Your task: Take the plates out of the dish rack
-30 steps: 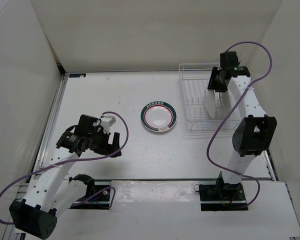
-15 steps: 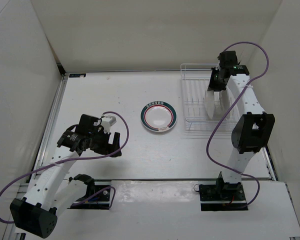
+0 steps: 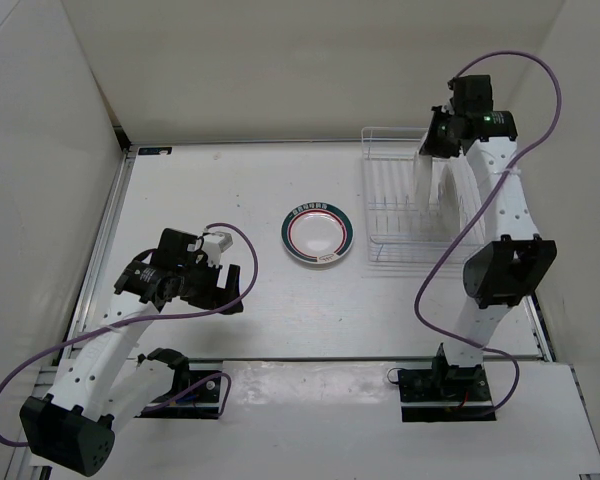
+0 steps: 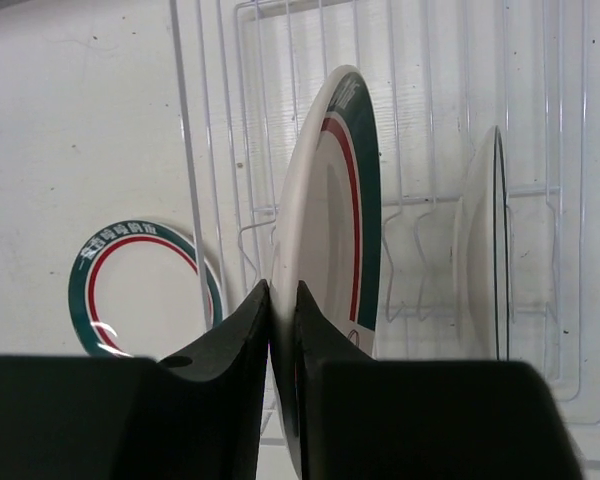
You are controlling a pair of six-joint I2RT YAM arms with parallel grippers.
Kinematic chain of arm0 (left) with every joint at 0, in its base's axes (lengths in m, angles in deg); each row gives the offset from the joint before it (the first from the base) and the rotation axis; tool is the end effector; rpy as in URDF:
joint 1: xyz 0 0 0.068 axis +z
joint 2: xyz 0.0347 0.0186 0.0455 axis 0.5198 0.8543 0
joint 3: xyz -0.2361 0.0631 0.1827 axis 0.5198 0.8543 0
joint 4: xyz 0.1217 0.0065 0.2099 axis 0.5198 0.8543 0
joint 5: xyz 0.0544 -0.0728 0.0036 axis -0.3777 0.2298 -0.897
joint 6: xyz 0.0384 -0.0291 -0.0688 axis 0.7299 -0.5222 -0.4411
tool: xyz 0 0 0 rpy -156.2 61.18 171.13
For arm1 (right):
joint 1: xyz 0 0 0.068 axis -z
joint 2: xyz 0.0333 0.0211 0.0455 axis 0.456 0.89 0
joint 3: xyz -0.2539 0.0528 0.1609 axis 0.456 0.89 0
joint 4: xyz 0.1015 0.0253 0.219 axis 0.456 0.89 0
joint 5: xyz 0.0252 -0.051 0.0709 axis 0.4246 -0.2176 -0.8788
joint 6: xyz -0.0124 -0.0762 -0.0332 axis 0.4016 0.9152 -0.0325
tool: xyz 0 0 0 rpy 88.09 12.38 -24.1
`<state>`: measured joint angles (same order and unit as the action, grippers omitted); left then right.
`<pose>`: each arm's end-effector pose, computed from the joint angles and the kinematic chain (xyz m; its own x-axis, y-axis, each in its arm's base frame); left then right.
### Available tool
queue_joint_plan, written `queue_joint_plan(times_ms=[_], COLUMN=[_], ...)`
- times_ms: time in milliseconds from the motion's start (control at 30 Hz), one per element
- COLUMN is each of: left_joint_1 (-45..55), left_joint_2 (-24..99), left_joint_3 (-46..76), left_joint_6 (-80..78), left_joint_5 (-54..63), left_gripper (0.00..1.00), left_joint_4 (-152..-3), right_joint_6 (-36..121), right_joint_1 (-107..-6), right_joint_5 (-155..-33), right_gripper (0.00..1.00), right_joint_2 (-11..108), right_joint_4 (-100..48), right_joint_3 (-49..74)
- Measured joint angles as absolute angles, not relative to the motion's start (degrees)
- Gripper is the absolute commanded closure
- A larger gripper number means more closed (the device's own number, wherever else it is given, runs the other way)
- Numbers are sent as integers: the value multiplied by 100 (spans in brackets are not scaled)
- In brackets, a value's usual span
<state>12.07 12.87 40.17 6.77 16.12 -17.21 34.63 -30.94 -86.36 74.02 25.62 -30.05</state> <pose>0.1119 -0.0657 0.2631 -0.8632 0.2344 -0.4471 0.4036 0.8524 -0.3324 0.4249 0.0287 0.4041 -0.6525 0.2081 -0.7287 0.0969 0.9766 0.1922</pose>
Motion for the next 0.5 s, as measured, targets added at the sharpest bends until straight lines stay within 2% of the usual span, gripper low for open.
queue_joint_plan(times_ms=[333, 500], left_joint_1=[1207, 1207], left_joint_2=[1285, 1223], left_joint_3=[4017, 4017], left_joint_6=[677, 675], left_joint_5=[1614, 1614], left_gripper=[0, 0], left_joint_4=[-1721, -1723], right_joint_6=[3522, 3579], right_joint_1=[-3247, -4113], right_joint_5=[-8984, -9314], right_gripper=[100, 100], right_joint_2=[5973, 4563], right_joint_4=[2689, 2285], right_joint_3=[-2935, -1638])
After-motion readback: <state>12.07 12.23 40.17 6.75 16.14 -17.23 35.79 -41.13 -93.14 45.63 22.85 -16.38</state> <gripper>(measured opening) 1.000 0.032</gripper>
